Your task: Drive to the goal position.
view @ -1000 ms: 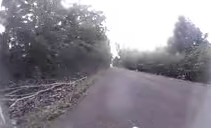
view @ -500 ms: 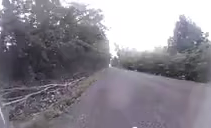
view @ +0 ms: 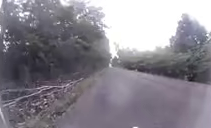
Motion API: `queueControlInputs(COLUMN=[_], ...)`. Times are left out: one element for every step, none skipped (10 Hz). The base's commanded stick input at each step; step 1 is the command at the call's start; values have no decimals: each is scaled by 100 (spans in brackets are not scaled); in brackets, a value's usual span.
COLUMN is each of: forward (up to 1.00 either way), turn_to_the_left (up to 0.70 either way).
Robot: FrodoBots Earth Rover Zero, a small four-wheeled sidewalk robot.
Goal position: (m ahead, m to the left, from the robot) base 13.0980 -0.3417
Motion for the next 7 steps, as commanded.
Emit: queueControlInputs(forward=[70,70,70,70,70,70,70], turn_to_the_left=[0,0,0,0,0,0,0])
